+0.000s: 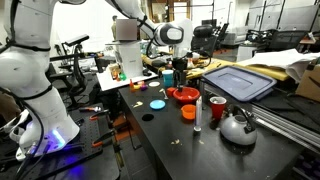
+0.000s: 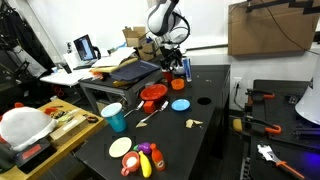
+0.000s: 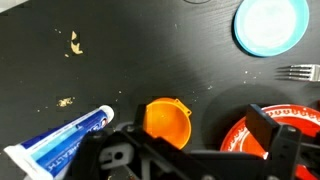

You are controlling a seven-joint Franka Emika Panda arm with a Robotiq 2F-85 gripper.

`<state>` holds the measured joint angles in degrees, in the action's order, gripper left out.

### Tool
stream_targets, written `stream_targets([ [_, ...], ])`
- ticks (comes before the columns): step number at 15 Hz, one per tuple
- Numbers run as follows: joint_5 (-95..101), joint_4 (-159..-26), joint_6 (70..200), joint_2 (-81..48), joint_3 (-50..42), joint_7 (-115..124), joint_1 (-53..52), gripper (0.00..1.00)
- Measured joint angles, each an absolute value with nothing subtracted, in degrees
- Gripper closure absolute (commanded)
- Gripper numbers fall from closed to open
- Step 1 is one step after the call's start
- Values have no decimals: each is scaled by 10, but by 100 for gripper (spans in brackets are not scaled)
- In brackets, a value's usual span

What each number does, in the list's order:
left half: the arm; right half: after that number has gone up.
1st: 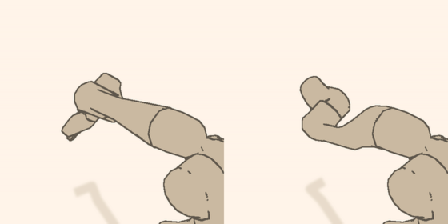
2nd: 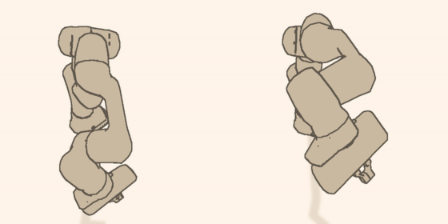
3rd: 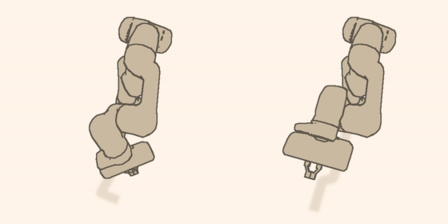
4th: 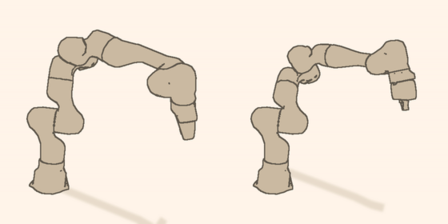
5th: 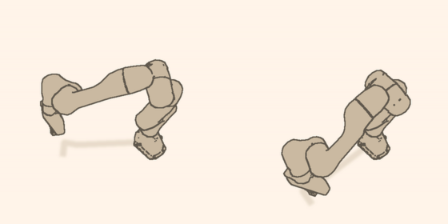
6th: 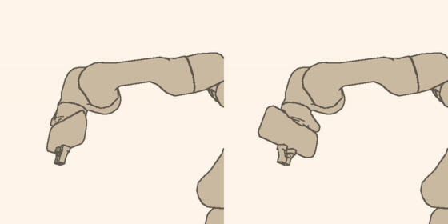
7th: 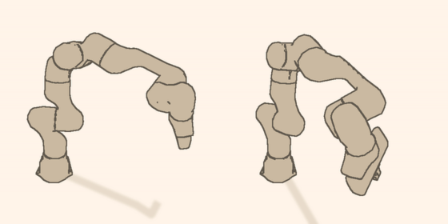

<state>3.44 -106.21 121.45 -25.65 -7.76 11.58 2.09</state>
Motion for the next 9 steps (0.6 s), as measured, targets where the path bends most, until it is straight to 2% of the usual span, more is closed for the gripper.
stream_targets([
  [9, 42, -1168, 1177, -112, -37, 116, -5, 0],
])
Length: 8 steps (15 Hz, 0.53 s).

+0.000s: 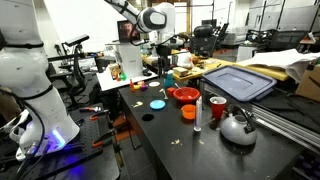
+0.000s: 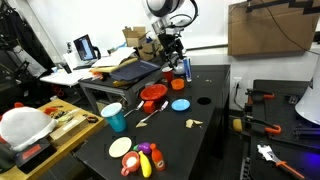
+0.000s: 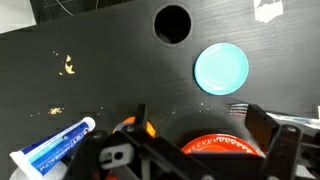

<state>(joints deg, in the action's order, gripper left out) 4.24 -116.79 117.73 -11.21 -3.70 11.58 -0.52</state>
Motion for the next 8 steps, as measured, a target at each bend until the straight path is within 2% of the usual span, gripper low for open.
stream_targets([
  [8, 59, -1193, 1149, -55, 12, 116, -36, 0],
])
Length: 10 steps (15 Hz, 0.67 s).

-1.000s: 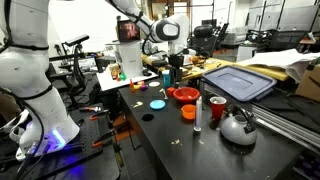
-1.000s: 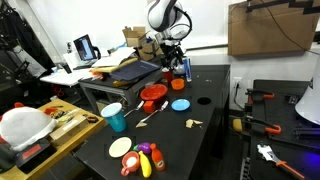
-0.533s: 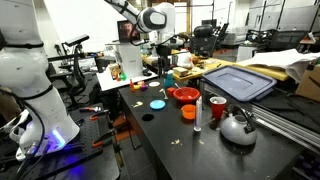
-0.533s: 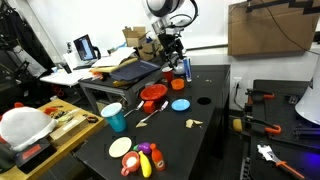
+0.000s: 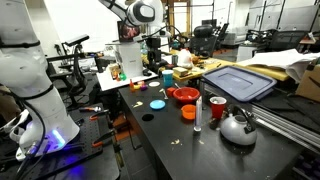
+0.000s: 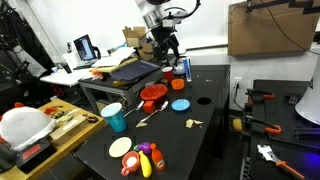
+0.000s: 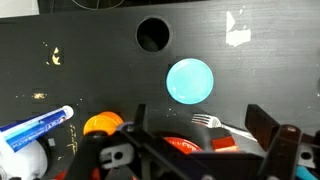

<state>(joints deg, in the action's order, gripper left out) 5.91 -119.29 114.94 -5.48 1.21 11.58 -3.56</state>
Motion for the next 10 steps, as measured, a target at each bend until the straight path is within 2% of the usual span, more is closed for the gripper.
stream_targets([
  [10, 61, -1197, 1135, -30, 24, 115, -42, 0],
])
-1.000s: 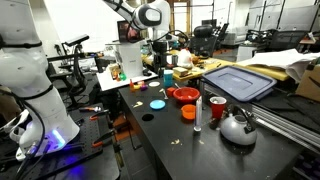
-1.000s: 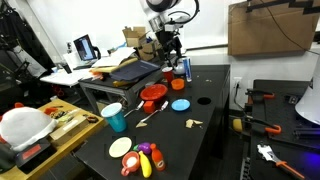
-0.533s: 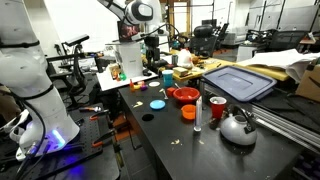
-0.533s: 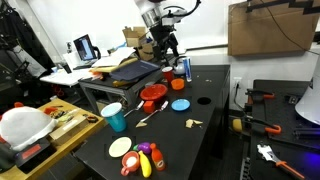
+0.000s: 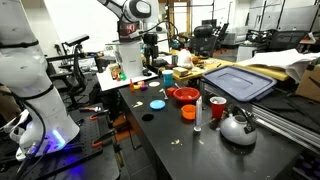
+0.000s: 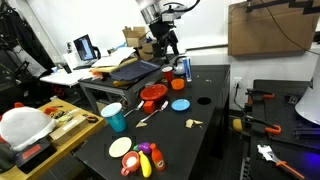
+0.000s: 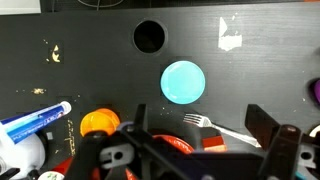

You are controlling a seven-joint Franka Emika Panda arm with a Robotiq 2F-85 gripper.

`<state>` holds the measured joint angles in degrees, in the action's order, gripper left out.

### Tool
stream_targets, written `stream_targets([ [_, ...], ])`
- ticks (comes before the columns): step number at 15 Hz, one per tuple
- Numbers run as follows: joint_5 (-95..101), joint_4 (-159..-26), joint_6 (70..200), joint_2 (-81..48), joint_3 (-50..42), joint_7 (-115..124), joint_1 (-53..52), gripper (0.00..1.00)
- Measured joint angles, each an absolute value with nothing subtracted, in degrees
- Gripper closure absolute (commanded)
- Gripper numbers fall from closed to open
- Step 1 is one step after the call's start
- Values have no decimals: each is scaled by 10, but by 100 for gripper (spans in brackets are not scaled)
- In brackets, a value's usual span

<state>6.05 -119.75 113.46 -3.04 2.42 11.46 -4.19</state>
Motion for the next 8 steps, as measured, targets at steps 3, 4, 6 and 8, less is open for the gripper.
stream_targets([
  [3, 61, -1196, 1126, -22, 24, 114, -42, 0],
  [4, 61, -1196, 1120, -19, 25, 114, -42, 0],
  [6, 61, -1195, 1120, -20, 25, 115, -42, 0],
  [8, 61, -1195, 1120, -22, 25, 115, -42, 0],
])
